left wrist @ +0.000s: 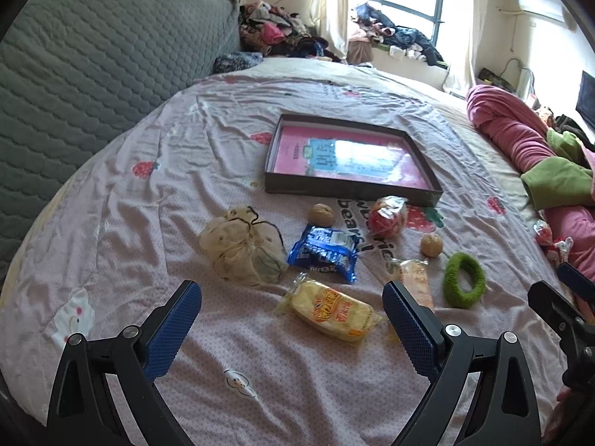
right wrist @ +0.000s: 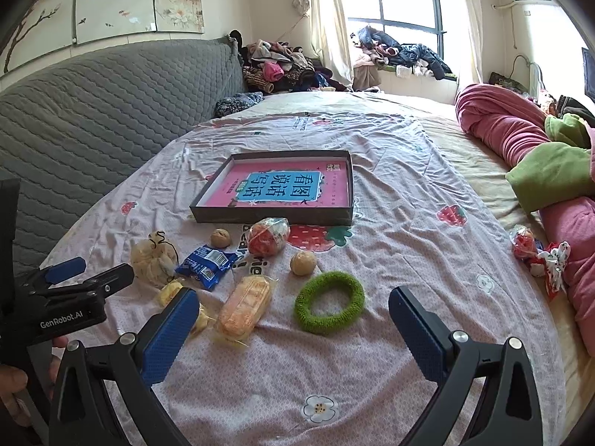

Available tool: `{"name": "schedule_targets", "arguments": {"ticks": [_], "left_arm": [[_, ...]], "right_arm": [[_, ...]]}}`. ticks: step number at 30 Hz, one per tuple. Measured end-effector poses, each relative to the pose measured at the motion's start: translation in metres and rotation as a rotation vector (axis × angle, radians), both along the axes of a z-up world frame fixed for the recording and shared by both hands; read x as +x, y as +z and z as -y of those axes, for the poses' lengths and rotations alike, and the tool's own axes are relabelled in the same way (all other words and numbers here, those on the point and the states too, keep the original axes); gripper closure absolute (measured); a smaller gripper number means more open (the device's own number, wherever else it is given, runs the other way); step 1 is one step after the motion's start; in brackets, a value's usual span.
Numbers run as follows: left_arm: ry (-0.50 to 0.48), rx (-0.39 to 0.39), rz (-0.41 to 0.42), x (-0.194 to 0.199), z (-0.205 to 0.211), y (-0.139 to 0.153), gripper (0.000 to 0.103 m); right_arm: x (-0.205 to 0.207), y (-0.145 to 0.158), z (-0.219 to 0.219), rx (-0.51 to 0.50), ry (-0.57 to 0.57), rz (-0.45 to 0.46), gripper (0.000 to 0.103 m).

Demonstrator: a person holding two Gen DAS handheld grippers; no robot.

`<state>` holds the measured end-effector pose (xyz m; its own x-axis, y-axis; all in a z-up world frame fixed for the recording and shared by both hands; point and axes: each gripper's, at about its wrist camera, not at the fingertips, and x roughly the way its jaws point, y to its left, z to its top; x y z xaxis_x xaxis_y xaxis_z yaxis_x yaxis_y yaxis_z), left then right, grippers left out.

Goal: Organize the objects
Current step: 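Move both tools toward the snacks on the bed, then grasp the green fuzzy ring with the right tool while the left tool grasps the yellow snack packet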

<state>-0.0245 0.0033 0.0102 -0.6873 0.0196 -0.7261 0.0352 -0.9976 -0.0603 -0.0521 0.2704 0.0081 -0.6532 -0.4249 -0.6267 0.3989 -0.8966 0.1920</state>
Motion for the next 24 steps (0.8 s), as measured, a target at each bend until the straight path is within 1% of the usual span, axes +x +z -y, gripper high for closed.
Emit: {"name": "schedule_targets", "arguments": {"ticks": [6, 11, 20, 24], "left_arm": [[0.008, 0.001, 0.038, -0.009, -0.005, -0.019, 0.005], [0.021, 0.004, 0.090, -0.019, -0.013, -0.038, 0.005], [0.081, 0.031, 0.158, -0.036, -0.018, -0.065, 0.005], [0.111, 0.039, 0.174, -0.043, -0.017, -0.075, 0.005]], "right_arm": [[-0.010, -0.016, -0.001, 0.025, -0.003, 0.027, 0.000], [-0.020, -0.032, -0.001, 0.042, -0.003, 0.054, 0.000], [-0.039, -0.060, -0.001, 0.064, 0.002, 0.104, 0.000], [-0.045, -0.071, 0.003, 0.085, 0.010, 0.119, 0.000]]}}
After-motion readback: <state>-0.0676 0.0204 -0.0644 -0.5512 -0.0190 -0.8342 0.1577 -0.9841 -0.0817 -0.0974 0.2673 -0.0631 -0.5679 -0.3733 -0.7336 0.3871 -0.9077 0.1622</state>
